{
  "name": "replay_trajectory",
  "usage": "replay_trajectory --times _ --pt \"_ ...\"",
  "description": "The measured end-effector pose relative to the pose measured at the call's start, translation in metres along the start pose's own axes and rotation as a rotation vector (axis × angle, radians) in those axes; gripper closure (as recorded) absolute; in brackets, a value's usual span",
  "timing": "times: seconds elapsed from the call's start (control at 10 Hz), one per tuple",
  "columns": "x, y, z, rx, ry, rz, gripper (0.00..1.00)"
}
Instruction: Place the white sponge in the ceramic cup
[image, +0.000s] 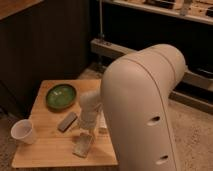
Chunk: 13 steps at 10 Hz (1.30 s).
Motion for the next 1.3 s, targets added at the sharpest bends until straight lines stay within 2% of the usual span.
replay_trajectory --times 0.1,0.2,0.3,0.4,0.9,1.2,1.3 --pt "-0.001 -0.001 0.0 -0.013 0.026 0.011 0.22" --pt "-0.003 -0.003 0.0 -0.04 0.072 0.029 0.22" --pt "-0.004 -0.004 0.003 -0.053 0.121 0.034 0.22" --pt "-0.005 -0.004 0.006 -0.06 0.152 0.038 0.22" --pt "-0.007 -0.008 0.016 -0.04 0.214 0.072 0.22" --pt "-0.008 -0.009 0.024 -0.029 0.309 0.099 0.22" --pt "-0.008 -0.008 0.026 -0.032 0.325 0.098 0.22"
